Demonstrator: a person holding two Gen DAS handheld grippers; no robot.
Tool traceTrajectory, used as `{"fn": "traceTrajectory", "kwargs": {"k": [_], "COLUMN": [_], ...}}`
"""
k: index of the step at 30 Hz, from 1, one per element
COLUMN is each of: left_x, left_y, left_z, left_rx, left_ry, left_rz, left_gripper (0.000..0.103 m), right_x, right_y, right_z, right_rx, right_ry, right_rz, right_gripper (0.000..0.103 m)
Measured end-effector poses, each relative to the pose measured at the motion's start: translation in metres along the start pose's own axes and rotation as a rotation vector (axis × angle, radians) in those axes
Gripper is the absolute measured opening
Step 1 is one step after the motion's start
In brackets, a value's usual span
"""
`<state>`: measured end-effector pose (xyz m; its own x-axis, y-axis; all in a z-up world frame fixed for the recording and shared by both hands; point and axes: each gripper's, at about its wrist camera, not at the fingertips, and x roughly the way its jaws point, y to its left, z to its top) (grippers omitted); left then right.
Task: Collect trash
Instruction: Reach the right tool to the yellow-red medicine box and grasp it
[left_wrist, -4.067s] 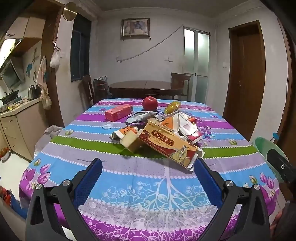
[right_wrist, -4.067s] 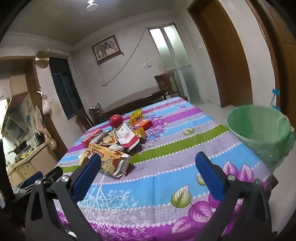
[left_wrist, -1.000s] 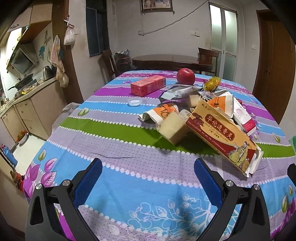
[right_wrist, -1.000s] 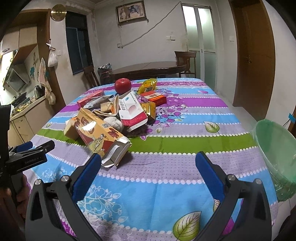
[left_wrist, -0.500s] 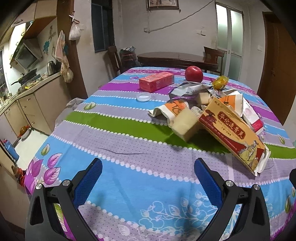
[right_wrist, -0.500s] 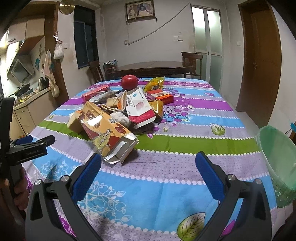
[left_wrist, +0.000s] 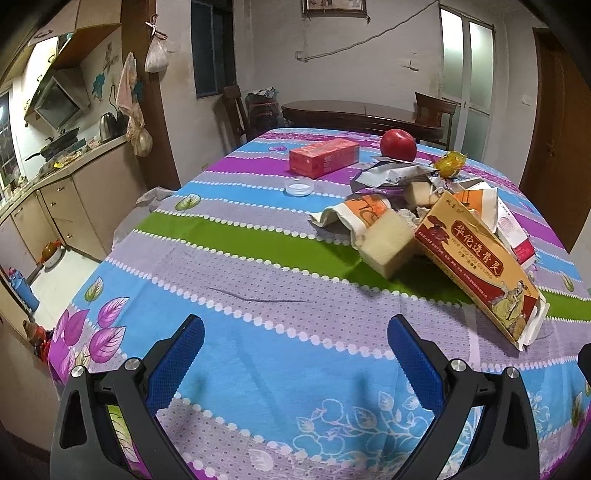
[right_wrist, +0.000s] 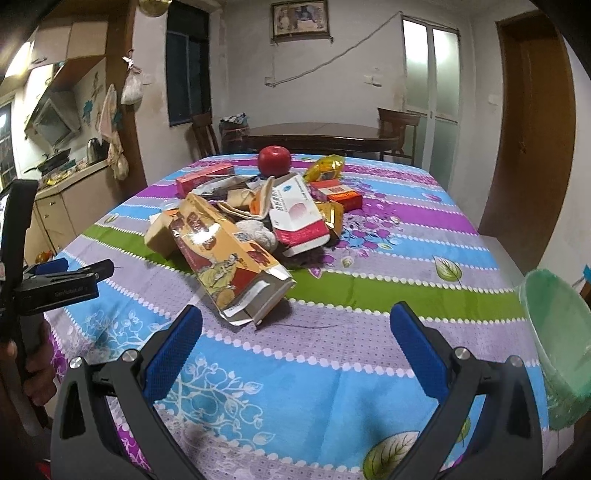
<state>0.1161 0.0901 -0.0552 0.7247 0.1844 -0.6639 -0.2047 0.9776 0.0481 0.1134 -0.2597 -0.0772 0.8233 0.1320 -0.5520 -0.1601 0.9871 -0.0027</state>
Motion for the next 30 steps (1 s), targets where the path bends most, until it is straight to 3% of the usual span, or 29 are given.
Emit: {"fn": "traceTrajectory", "kwargs": {"k": [14, 22, 30], "left_x": [0.002, 0.008, 0.015], "left_y": [0.032, 0.049, 0.05], "left_z": [0.013, 0.019, 0.016], "left_rx": [-0.039, -0.053, -0.037], "left_ry": [-0.021, -0.02, -0.001], "left_rz": [0.074, 0.131, 0.153], "left_gripper": [0.099, 0.099, 0.099], "right_x": [0.014, 0.031, 0.062], "right_y": [0.049, 0.094, 0.109], "right_z": [0.015, 0.014, 0.016], "right_rx": [-0.26, -0.625, -0.734], "right_ry": [-0.046, -0.101, -0.057], "right_rz": [0.072, -0.03, -0.056], "right_gripper": [0.098, 0.098, 0.098]}}
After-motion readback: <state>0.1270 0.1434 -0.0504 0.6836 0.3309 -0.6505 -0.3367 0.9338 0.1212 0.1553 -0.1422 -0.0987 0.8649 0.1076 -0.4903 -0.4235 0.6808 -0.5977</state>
